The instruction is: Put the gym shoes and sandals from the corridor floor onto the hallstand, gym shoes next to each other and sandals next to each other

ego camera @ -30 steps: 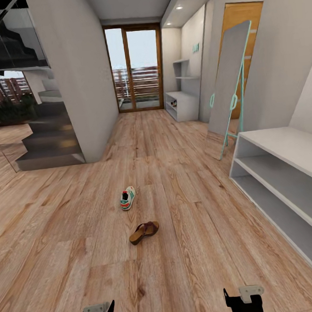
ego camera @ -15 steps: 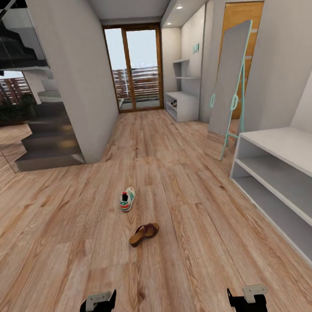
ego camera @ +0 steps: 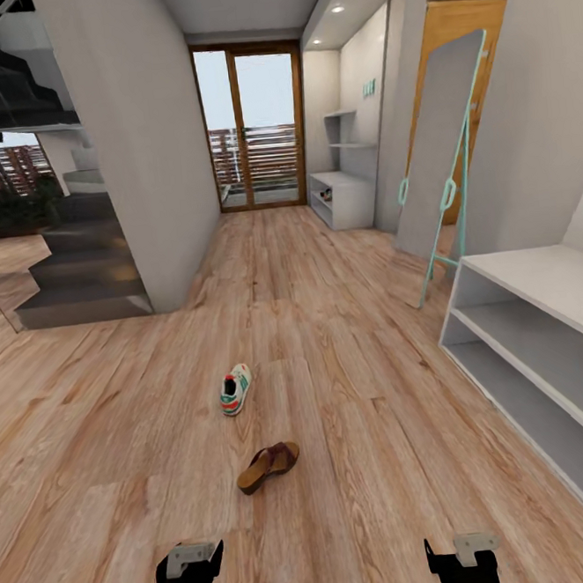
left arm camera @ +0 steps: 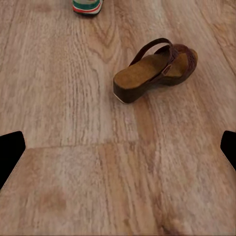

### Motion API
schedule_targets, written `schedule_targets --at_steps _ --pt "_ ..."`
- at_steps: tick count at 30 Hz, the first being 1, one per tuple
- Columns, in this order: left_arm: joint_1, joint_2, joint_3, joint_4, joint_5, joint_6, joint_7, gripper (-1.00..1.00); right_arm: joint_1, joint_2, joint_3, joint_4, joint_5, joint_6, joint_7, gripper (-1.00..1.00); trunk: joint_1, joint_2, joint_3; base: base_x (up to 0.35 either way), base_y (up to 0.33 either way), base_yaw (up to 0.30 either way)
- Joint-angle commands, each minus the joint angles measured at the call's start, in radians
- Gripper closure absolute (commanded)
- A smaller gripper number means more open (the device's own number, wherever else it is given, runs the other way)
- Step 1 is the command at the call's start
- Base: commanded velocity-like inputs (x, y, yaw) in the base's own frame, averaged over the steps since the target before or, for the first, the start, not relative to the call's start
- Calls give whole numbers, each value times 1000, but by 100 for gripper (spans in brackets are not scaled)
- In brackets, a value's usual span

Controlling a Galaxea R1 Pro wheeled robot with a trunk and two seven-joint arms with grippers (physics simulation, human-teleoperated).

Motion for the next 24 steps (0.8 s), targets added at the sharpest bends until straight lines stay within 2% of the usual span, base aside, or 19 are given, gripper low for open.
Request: schedule_targets --at_steps 1,11,24 --pt "-1 -1 9 1 -9 -4 -6 -100 -1 0 -5 1 11 -3 -6 -100 0 0 -1 333 0 -14" --pt "-1 -1 7 1 -9 -3 -6 -100 -1 1 -5 1 11 -3 -6 -100 0 0 -1 325 76 -148" --pt "0 -1 7 1 -9 -3 -7 -100 -1 3 -6 0 11 -3 -6 -100 0 0 -1 257 232 -19"
